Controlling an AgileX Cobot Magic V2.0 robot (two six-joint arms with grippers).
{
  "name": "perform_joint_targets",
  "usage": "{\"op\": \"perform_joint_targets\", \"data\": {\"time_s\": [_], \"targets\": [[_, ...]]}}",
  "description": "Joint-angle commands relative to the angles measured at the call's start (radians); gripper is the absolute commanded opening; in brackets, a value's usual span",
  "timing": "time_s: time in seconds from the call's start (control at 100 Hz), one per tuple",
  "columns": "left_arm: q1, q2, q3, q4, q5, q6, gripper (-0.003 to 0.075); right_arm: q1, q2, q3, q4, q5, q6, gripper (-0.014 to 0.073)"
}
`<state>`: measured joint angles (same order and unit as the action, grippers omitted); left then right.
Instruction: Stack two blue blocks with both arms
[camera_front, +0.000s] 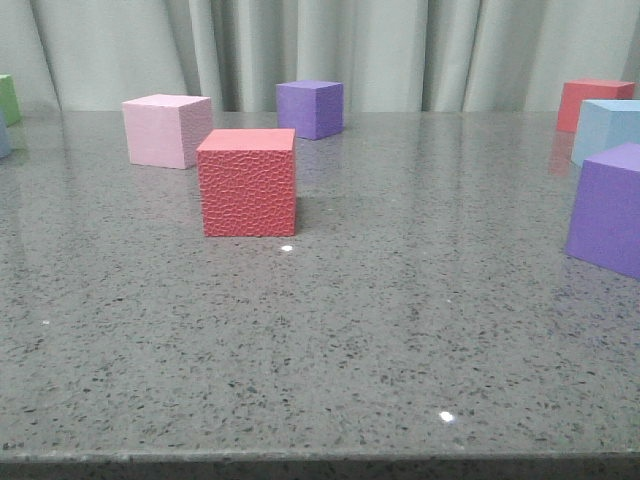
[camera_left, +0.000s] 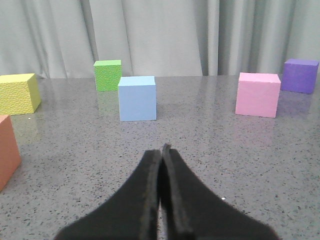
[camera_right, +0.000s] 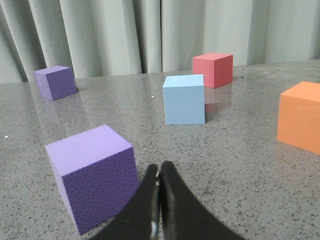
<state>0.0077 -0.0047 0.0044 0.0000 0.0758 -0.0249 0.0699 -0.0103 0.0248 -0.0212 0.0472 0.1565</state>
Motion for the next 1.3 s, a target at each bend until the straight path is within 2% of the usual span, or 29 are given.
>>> {"op": "perform_joint_targets", "data": {"time_s": [0.0, 0.5, 0.61, 0.89, 1.08, 1.29], "targets": [[0.004, -0.033, 0.002, -0.01, -0.085, -0.007, -0.0019, -0.007, -0.02, -0.018, 0.001, -0.073, -0.009, -0.0113], [0.004, -0.033, -0.036, -0.01, -0.14, -0.007, -0.0019, -0.007, -0.019, -0.022, 0.001, -0.082, -0.009, -0.0111], [0.004, -0.021, -0.102, -0.01, -0.083, -0.007, -0.0019, -0.006, -0.005, -0.048, 0.006, -0.054, -0.004, -0.0103], [0.004, 0.118, -0.272, -0.01, 0.013, -0.007, -0.0019, -0.006, 0.134, -0.241, 0.011, 0.125, -0.004, -0.0104], [0.004, 0.256, -0.375, -0.011, 0.03, -0.007, -0.0019, -0.006, 0.279, -0.398, 0.011, 0.251, -0.004, -0.0104], [0.004, 0.399, -0.467, -0.013, 0.03, -0.007, -0.0019, -0.006, 0.42, -0.527, 0.011, 0.3, -0.004, -0.0104]]}}
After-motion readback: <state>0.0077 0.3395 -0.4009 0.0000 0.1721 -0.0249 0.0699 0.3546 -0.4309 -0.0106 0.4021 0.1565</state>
